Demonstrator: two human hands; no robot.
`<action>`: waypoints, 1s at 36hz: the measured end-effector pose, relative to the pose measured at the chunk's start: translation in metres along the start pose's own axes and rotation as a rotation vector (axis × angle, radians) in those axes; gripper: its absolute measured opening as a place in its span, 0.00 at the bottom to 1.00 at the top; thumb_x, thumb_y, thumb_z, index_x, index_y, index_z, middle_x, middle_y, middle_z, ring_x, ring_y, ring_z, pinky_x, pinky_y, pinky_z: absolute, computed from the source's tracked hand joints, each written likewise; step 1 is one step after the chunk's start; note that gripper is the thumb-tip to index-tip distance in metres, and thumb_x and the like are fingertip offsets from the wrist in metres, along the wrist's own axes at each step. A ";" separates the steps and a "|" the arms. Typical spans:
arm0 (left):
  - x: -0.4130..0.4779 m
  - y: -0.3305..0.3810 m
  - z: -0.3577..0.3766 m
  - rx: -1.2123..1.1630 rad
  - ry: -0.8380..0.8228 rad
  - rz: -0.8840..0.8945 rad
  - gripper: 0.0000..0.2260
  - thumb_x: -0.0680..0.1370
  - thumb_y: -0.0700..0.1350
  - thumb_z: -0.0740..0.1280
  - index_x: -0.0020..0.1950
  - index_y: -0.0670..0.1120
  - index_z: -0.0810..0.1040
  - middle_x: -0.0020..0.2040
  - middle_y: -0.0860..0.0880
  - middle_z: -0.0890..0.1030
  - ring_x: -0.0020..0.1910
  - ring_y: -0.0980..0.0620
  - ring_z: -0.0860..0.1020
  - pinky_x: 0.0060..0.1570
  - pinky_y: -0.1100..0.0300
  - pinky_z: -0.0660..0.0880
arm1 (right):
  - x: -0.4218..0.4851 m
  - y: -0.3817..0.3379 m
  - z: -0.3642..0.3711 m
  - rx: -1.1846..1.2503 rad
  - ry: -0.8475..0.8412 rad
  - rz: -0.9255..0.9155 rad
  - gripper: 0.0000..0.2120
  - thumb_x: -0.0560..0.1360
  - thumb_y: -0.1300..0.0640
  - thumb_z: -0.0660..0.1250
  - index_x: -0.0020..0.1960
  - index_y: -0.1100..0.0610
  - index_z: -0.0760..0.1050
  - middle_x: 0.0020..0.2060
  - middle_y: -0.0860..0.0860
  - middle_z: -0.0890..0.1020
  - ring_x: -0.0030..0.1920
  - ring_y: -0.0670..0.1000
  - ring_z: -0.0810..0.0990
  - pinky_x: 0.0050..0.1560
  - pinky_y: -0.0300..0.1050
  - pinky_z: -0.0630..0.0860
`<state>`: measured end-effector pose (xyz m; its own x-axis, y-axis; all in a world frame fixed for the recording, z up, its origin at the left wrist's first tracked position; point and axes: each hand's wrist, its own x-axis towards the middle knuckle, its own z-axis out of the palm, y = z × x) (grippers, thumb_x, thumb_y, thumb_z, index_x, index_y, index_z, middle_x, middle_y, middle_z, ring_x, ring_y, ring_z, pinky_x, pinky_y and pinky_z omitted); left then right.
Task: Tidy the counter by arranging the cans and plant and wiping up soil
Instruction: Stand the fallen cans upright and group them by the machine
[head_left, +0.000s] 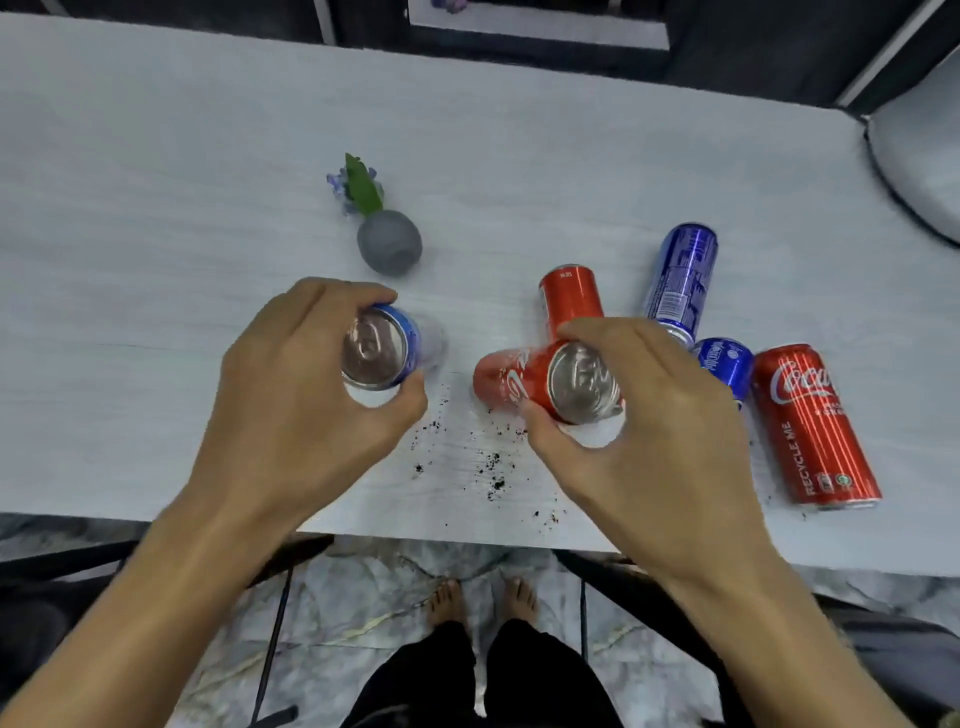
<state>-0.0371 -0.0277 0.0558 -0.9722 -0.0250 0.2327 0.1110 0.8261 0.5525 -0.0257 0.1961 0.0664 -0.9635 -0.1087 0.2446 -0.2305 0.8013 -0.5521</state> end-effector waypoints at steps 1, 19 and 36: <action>0.006 0.003 -0.005 0.029 -0.032 0.012 0.25 0.69 0.48 0.79 0.64 0.46 0.81 0.58 0.50 0.82 0.55 0.46 0.81 0.56 0.49 0.79 | 0.008 -0.004 -0.003 -0.014 -0.034 -0.008 0.22 0.72 0.52 0.79 0.64 0.57 0.81 0.56 0.51 0.83 0.53 0.53 0.82 0.53 0.39 0.73; 0.082 0.064 -0.060 0.337 -0.677 0.258 0.19 0.64 0.61 0.77 0.51 0.59 0.79 0.46 0.61 0.81 0.47 0.64 0.75 0.46 0.54 0.80 | 0.051 -0.032 -0.056 -0.202 -0.355 0.003 0.24 0.66 0.47 0.77 0.62 0.47 0.81 0.51 0.45 0.82 0.52 0.51 0.80 0.49 0.46 0.78; 0.109 0.181 -0.019 0.395 -0.763 0.598 0.25 0.57 0.72 0.72 0.49 0.62 0.79 0.42 0.62 0.80 0.45 0.69 0.74 0.38 0.59 0.79 | 0.025 0.018 -0.172 -0.281 -0.233 0.222 0.21 0.63 0.40 0.77 0.56 0.41 0.82 0.49 0.43 0.84 0.50 0.43 0.80 0.45 0.50 0.82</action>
<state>-0.1192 0.1084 0.1964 -0.6686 0.6963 -0.2611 0.6748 0.7156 0.1806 -0.0306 0.3097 0.1998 -0.9980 -0.0198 -0.0605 0.0009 0.9461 -0.3240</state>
